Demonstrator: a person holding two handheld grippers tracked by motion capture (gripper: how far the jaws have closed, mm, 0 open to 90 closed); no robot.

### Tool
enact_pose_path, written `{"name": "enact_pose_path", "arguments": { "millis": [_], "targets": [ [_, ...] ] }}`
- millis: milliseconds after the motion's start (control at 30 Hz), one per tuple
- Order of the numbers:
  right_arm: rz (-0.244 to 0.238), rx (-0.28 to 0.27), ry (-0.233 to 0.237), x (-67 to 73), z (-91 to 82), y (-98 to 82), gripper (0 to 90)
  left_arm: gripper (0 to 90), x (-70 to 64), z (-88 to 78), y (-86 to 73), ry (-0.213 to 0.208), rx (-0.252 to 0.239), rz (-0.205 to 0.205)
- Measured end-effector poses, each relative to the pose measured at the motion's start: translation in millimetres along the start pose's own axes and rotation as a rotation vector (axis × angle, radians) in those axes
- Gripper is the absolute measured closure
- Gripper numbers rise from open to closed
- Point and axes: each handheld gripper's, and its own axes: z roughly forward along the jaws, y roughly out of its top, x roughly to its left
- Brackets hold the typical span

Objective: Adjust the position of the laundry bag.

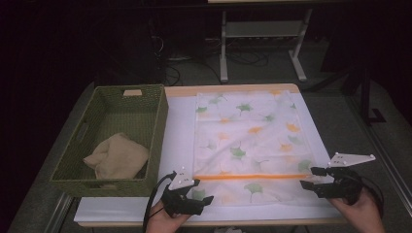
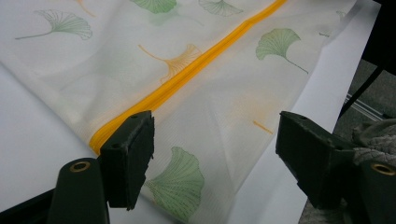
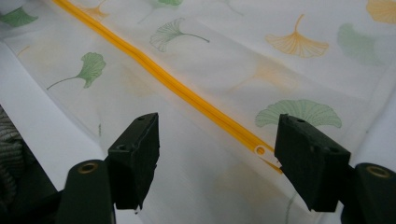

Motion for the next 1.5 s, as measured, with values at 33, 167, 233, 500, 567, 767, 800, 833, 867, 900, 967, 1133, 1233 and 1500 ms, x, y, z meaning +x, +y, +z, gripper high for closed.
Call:
{"name": "enact_pose_path", "arguments": {
  "millis": [33, 167, 233, 500, 567, 767, 800, 833, 867, 900, 967, 1133, 1233, 1500],
  "targets": [
    [-0.002, 0.007, -0.006, -1.7, 0.3, 1.4, 32.1, 27.6, 0.0, 1.3, 0.5, 0.003, 0.001, -0.005],
    [0.025, 0.015, -0.018, -10.1, 1.9, 2.8, 33.1, 27.6, 1.1, 6.0, 1.9, 0.006, 0.016, -0.002],
    [0.035, 0.019, -0.03, -13.9, 1.7, -4.4, 36.8, 27.8, 1.5, 7.1, 1.9, 0.01, 0.022, -0.002],
    [0.096, 0.045, -0.062, -22.2, -12.0, -24.8, 46.9, 29.9, -2.6, 9.1, 1.7, 0.013, 0.079, 0.031],
    [0.099, 0.057, -0.059, -22.7, -11.7, -28.0, 51.1, 32.9, -3.0, 8.7, 0.3, 0.011, 0.093, 0.043],
    [0.08, 0.143, -0.062, -19.7, -2.2, -28.9, 57.9, 45.7, -3.1, 14.4, -3.9, 0.04, 0.185, 0.078],
    [0.069, 0.153, -0.065, -19.3, -0.9, -28.6, 58.9, 46.7, -5.1, 14.4, -5.4, 0.058, 0.174, 0.097],
    [0.062, 0.16, -0.07, -18.8, 0.0, -28.2, 60.7, 48.9, -6.5, 14.5, -5.9, 0.072, 0.176, 0.115],
    [0.05, 0.165, -0.074, -18.4, 0.8, -27.7, 63.8, 50.9, -7.9, 14.7, -5.6, 0.084, 0.182, 0.129],
    [0.041, 0.17, -0.075, -17.7, 2.0, -27.0, 66.4, 51.4, -8.6, 15.0, -5.4, 0.088, 0.183, 0.132],
    [0.023, 0.178, -0.099, -16.8, 3.7, -25.3, 74.1, 53.8, -9.4, 14.6, -6.0, 0.093, 0.178, 0.132],
    [0.024, 0.186, -0.11, -17.2, 5.4, -23.4, 83.0, 68.8, -9.5, 13.8, -6.6, 0.09, 0.171, 0.126],
    [0.059, 0.194, -0.068, -22.6, 6.1, -21.9, 89.6, 87.3, -5.5, 11.8, -7.9, 0.045, 0.165, 0.064],
    [0.06, 0.213, -0.049, -21.9, 5.0, -21.2, 89.7, 90.0, -5.2, 9.7, -8.4, 0.038, 0.172, 0.041]
  ]
}}
